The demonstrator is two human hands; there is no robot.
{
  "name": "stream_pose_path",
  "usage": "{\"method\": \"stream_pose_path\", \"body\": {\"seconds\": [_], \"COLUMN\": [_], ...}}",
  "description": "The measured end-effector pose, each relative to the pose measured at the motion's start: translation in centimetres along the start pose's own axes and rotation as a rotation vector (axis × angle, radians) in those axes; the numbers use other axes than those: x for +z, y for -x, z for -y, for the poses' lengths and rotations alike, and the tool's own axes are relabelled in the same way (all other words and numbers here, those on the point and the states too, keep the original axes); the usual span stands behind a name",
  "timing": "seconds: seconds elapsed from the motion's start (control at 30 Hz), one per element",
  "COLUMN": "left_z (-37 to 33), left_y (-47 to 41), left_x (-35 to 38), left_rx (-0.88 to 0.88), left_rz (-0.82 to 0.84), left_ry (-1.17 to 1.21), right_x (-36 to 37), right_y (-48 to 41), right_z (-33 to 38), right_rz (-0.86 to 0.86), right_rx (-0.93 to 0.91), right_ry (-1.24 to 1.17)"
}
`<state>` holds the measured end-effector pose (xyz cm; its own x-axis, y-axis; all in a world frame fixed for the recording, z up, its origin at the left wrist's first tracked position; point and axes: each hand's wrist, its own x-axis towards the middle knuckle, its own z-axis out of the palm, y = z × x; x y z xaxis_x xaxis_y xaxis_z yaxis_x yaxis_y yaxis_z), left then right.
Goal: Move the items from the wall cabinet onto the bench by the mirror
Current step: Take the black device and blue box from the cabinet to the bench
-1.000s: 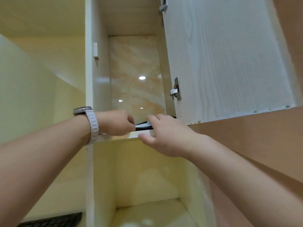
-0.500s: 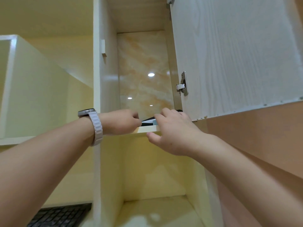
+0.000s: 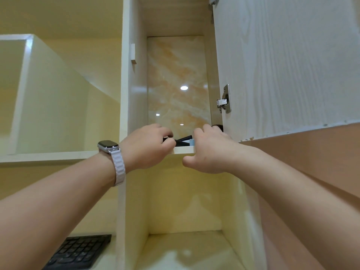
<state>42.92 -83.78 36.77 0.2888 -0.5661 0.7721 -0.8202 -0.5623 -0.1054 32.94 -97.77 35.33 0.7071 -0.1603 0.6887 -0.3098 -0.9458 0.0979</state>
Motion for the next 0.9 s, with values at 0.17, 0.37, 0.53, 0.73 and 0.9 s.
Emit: {"method": "stream_pose_path", "body": {"seconds": [0.17,0.37,0.53,0.73,0.9], "left_z": [0.9,2.1,2.1,1.7,1.9], "left_y": [1.6,2.6,2.9,3.4,4.5], "left_x": [0.8,0.0,-0.1,-0.8,-1.6], "left_rx": [0.070,0.132,0.173,0.225,0.156], "left_rz": [-0.243,-0.469,-0.378,-0.389,-0.416], "left_ry": [-0.007,0.033,-0.002,-0.192,-0.157], "right_x": [-1.2,-1.9,-2.0,-1.4,-0.8], "right_y": [-0.1,-0.3,0.1,0.0,0.4], "right_z": [-0.4,-1.2,-1.2,-0.8,-0.6], "right_rz": [0.070,0.055,-0.064,-0.383,-0.583], "right_rx": [0.019,-0.056,-0.091,-0.018,-0.020], "right_ry": [-0.071,-0.076,-0.237,-0.310,-0.359]}}
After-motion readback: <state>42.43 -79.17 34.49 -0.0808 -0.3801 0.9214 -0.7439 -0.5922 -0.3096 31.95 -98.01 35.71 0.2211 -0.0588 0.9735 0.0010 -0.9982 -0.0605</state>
